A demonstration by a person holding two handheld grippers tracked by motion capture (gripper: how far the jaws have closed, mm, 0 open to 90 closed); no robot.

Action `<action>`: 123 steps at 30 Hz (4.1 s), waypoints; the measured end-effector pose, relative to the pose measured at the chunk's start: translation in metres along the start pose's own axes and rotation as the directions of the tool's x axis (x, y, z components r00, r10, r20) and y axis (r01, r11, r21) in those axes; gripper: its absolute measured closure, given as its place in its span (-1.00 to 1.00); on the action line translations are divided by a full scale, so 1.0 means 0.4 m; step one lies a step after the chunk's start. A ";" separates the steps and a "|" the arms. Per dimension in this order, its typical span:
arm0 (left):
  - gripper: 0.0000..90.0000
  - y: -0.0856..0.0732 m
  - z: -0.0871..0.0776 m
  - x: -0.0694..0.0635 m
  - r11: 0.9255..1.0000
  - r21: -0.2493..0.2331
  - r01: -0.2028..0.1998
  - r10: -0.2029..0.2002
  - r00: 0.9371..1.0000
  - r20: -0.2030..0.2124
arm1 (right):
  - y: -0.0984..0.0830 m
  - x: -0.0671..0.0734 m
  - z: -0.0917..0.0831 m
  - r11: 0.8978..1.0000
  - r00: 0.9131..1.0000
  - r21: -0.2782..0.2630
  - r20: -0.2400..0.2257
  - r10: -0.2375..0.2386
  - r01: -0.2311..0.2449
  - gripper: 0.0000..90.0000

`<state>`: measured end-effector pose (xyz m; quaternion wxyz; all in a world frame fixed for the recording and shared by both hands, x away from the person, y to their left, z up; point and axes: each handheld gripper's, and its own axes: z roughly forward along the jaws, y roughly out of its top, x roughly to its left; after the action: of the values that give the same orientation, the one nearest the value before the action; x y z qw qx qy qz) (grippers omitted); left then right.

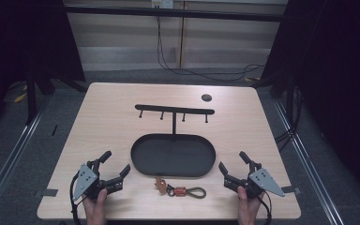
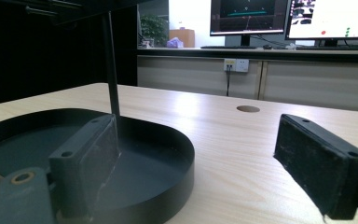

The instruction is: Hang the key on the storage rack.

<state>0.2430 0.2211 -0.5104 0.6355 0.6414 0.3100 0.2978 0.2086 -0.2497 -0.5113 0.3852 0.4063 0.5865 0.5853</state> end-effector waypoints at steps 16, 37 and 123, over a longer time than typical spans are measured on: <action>-0.65 0.000 0.000 0.000 1.000 0.001 0.000 0.000 1.000 -0.001 | 0.002 -0.001 0.006 1.000 0.999 0.024 0.029 0.016 -0.017 -0.62; -0.65 0.000 0.000 0.000 1.000 0.002 -0.001 0.001 1.000 -0.003 | 0.030 0.020 0.024 0.989 0.996 0.147 -0.086 0.026 -0.013 -0.13; -0.65 0.000 0.000 0.000 1.000 0.000 0.000 0.000 1.000 -0.002 | 0.111 0.149 0.194 0.325 0.806 0.817 -0.553 0.210 0.476 0.75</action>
<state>0.2431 0.2211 -0.5103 0.6352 0.6411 0.3107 0.2983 0.2594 -0.1662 -0.4669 -0.0654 0.3026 0.9309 0.1941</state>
